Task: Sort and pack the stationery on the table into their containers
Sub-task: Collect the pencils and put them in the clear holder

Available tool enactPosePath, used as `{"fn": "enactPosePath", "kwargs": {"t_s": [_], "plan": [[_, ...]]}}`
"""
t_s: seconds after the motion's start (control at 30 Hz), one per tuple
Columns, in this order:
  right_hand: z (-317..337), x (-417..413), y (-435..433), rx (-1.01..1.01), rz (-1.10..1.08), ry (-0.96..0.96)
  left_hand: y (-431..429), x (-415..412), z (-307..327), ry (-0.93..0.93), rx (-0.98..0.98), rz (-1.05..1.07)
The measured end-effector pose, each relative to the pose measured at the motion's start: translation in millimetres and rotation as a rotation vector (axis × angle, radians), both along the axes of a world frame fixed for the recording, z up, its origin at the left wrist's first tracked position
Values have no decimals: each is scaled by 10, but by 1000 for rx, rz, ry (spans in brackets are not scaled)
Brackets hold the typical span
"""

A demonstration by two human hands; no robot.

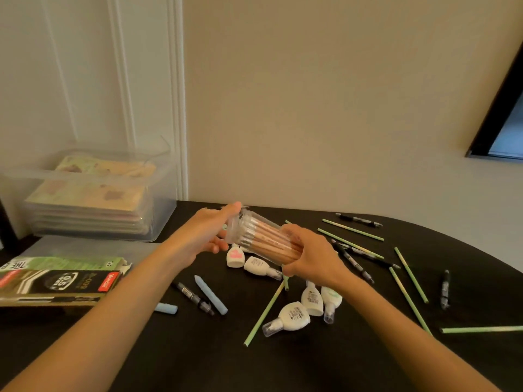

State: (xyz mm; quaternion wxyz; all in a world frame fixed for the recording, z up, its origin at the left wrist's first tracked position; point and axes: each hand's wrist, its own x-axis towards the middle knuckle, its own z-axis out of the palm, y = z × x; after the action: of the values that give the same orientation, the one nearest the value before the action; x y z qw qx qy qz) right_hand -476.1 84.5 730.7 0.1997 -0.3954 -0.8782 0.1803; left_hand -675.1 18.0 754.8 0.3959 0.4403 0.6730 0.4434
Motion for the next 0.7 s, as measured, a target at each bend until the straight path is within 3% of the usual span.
{"fn": "enactPosePath", "kwargs": {"t_s": [0.13, 0.3, 0.57, 0.7], "plan": [[14, 38, -127, 149, -8, -58, -142, 52, 49, 147, -9, 9], [34, 63, -215, 236, -12, -104, -285, 68, 80, 69, 40, -7], [69, 90, -259, 180, 16, -95, -422, -17, 118, 24, 93, -132], [111, 100, -274, 98, 41, -68, -463, -41, 159, 121, 185, -250]]}}
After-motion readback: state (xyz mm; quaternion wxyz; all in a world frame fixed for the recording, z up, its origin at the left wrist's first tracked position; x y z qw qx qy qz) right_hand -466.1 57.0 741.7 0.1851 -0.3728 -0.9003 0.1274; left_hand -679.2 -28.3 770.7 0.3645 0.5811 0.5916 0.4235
